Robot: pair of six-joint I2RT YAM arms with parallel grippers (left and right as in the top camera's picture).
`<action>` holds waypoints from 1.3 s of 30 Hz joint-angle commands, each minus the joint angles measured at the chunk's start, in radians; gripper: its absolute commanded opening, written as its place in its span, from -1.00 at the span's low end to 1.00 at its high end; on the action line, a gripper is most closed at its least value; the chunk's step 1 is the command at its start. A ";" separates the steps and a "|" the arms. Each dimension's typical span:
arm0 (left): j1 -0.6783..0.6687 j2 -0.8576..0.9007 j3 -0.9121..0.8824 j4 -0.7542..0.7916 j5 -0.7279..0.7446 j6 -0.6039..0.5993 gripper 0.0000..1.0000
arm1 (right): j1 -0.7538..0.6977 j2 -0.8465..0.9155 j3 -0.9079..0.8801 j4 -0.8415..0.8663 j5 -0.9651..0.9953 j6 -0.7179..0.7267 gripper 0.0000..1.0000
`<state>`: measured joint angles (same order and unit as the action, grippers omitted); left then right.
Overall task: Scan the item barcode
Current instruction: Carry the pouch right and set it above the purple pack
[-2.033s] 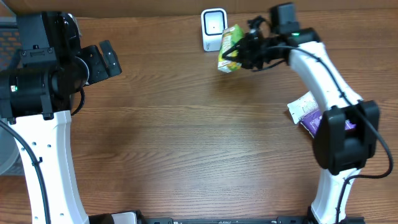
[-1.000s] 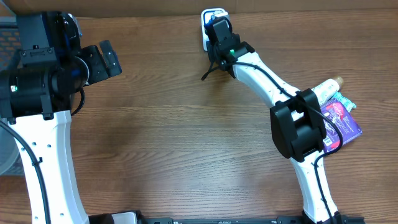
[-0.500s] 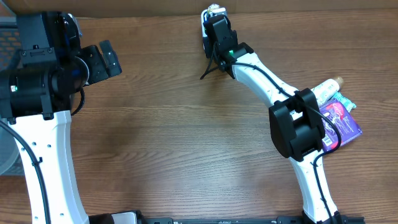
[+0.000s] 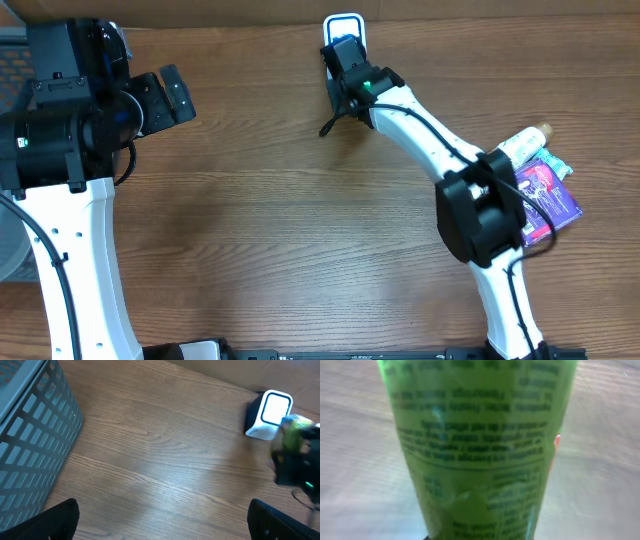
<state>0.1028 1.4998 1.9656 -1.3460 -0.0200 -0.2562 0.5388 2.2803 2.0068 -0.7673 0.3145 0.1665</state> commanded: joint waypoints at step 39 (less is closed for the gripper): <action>0.002 -0.001 0.007 0.003 -0.006 -0.010 0.99 | -0.413 -0.550 -0.462 -0.391 -0.067 0.697 -0.06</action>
<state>0.1028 1.4998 1.9656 -1.3460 -0.0200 -0.2562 0.1249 1.8210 1.4796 -1.1378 0.2657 0.9035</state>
